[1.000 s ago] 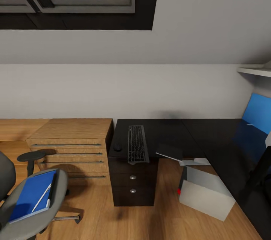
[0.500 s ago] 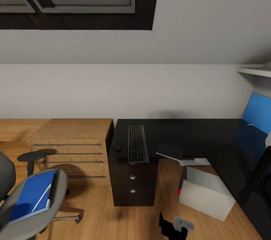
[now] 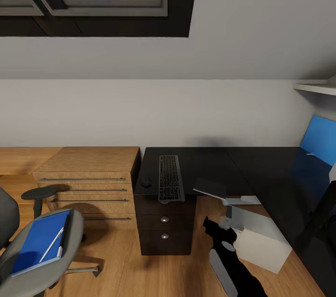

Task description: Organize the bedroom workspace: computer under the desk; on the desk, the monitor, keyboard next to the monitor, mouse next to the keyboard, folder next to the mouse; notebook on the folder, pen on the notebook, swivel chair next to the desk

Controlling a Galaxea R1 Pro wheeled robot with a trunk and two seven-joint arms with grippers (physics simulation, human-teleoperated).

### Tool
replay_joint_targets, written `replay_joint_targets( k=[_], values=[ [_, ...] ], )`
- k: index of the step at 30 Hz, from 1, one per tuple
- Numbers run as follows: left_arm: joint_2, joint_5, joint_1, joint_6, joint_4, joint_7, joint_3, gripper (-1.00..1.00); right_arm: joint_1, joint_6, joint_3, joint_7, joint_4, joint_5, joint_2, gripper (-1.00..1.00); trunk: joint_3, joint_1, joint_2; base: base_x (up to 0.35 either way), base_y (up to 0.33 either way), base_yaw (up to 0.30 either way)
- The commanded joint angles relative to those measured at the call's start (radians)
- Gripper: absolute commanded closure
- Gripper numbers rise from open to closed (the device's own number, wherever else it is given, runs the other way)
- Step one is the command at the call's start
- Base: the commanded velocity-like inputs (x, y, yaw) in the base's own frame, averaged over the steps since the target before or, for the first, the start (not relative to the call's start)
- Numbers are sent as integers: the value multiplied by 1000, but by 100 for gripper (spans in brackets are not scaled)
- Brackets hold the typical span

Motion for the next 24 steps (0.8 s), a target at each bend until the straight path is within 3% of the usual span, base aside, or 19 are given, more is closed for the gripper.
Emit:
replay_joint_targets(
  k=[1, 4, 9, 15, 24],
  values=[
    [1, 7, 0, -5, 1, 7, -8, -100, -1, 46, -2, -20, -36, -4, -9, -100, -1, 0, -1, 0, 0, 0],
    [1, 8, 0, -11, 6, 7, -7, -100, 1, 140, -13, -52, -163, -3, -46, -100, -1, 0, -1, 0, 0, 0],
    [0, 9, 0, -15, 9, 8, -6, -100, 5, 186, -19, -66, -255, -2, -76, -100, -1, 0, -1, 0, 0, 0],
    [4, 11, 0, -35, 8, 9, 4, -100, 9, 204, -21, -72, -312, -1, -89, -100, -1, 0, -1, 0, 0, -28],
    [3, 12, 0, -49, 10, 10, 16, -100, 11, 202, -24, -72, -325, -2, -92, -100, -1, 0, -1, 0, 0, -220]
  ],
)
